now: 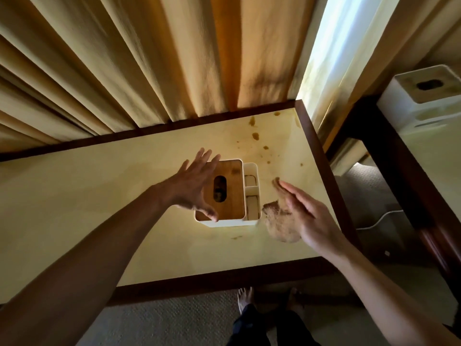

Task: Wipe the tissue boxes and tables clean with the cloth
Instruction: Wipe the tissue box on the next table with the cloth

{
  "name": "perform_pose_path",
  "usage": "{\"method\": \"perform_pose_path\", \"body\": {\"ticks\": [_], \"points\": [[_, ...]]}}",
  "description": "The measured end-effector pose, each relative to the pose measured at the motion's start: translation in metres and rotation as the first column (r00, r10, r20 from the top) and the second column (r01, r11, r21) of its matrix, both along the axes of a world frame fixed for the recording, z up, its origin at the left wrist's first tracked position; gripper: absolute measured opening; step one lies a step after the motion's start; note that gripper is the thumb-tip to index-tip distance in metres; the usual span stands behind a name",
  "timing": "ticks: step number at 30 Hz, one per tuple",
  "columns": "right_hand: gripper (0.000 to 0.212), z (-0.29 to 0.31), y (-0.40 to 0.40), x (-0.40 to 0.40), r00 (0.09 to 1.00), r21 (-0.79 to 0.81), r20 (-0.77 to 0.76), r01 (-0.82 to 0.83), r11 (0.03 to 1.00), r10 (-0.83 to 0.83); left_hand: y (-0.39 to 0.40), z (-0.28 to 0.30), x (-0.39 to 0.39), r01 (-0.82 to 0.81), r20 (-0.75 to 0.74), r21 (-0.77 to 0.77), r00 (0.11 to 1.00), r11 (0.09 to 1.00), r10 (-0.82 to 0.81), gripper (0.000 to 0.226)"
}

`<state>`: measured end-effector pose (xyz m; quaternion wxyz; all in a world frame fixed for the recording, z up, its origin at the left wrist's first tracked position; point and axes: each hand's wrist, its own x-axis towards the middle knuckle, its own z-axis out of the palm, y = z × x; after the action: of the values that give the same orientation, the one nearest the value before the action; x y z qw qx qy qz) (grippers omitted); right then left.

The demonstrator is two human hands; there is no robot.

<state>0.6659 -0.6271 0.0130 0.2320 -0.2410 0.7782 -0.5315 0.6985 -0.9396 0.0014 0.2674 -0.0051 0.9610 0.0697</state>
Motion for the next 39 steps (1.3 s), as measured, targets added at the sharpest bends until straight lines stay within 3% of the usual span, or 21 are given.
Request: {"method": "perform_pose_path", "body": {"ticks": [4, 7, 14, 17, 24, 30, 35, 39], "points": [[0.032, 0.000, 0.020, -0.016, 0.966, -0.059, 0.149, 0.222, 0.973, -0.211, 0.057, 0.003, 0.005, -0.095, -0.240, 0.165, 0.962, 0.982, 0.133, 0.127], [0.036, -0.016, 0.022, -0.015, 0.956, 0.012, 0.090, 0.278, 0.961, -0.278, 0.118, -0.012, 0.017, -0.193, -0.396, 0.115, 0.891, 0.974, 0.223, 0.096], [0.041, -0.051, 0.017, -0.002, 0.928, 0.039, 0.223, 0.298, 0.954, -0.299, 0.189, -0.054, 0.037, -0.497, -0.489, 0.000, 0.757, 0.868, 0.434, 0.052], [0.039, -0.057, 0.012, 0.004, 0.948, 0.082, 0.132, 0.279, 0.957, -0.288, 0.195, -0.067, 0.039, -0.527, -0.518, -0.111, 0.754, 0.843, 0.404, 0.046], [0.033, -0.067, 0.007, 0.011, 0.945, 0.079, 0.144, 0.286, 0.955, -0.295, 0.197, -0.080, 0.040, -0.552, -0.578, -0.075, 0.703, 0.830, 0.415, 0.013], [0.043, -0.076, 0.003, 0.007, 0.927, 0.086, 0.143, 0.337, 0.938, -0.346, 0.190, -0.077, 0.040, -0.565, -0.598, 0.020, 0.654, 0.825, 0.463, 0.015], [0.038, -0.062, -0.002, -0.003, 0.901, 0.031, 0.230, 0.372, 0.928, -0.368, 0.174, -0.054, 0.047, -0.531, -0.688, 0.253, 0.489, 0.809, 0.536, 0.035], [0.037, -0.047, -0.009, -0.007, 0.882, -0.080, 0.327, 0.383, 0.920, -0.338, 0.163, -0.033, 0.051, -0.459, -0.576, 0.523, 0.431, 0.719, 0.694, 0.035]]}}
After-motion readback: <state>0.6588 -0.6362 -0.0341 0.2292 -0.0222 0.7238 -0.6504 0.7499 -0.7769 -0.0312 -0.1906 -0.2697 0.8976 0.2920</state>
